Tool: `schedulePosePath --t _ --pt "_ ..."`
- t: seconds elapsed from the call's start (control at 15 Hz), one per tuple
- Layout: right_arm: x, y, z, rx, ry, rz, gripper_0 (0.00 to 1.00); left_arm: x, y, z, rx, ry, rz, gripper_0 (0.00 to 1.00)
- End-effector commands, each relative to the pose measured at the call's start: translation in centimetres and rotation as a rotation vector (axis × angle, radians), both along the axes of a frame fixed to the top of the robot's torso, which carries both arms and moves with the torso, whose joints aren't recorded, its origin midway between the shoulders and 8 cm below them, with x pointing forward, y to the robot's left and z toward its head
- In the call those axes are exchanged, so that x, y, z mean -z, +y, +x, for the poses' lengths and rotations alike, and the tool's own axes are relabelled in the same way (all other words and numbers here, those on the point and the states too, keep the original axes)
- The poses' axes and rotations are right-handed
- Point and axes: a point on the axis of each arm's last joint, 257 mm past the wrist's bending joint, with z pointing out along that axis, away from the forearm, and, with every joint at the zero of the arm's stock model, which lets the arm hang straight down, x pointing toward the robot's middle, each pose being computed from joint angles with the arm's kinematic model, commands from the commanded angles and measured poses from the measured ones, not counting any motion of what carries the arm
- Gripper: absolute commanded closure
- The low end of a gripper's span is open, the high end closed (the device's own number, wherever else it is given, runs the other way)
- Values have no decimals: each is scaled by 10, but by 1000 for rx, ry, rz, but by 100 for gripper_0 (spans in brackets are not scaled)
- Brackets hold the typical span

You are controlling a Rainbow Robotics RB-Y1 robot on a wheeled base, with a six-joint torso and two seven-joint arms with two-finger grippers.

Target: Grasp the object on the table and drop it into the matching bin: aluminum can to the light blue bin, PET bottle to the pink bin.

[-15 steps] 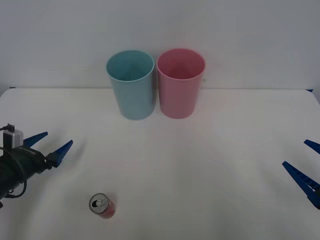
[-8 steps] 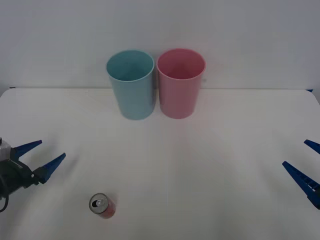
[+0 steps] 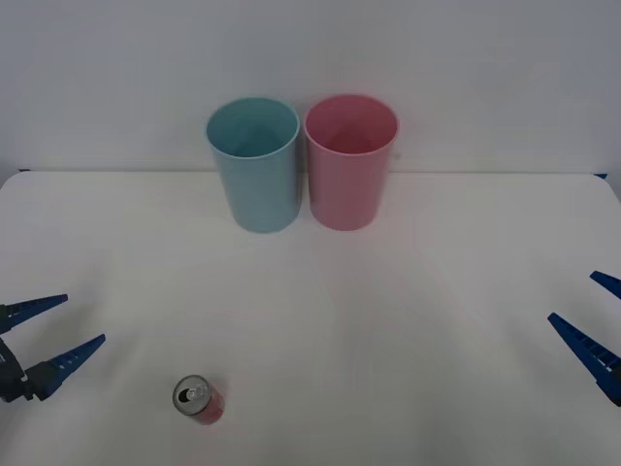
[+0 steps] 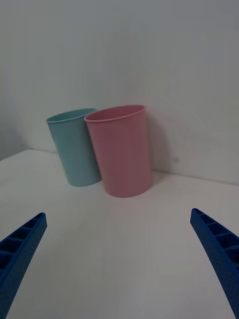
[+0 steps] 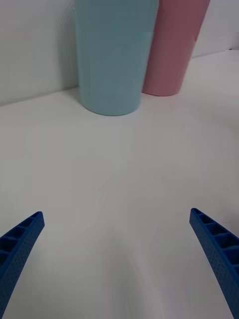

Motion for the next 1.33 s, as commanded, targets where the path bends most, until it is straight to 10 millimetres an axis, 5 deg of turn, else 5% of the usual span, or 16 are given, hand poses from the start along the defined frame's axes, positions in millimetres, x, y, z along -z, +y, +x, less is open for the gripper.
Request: schedulePosePath --t 0.07,0.4,0.87,1.33 --pt "0 0 0 0 0 0 0 0 -1 -22 66 11 18 0" --pt "0 0 0 0 0 0 0 9 -9 -59 163 28 38 0" --pt "0 0 0 0 0 0 0 49 -25 -82 303 -11 41 0" --pt "0 0 0 0 0 0 0 66 -59 -97 402 17 1 0"
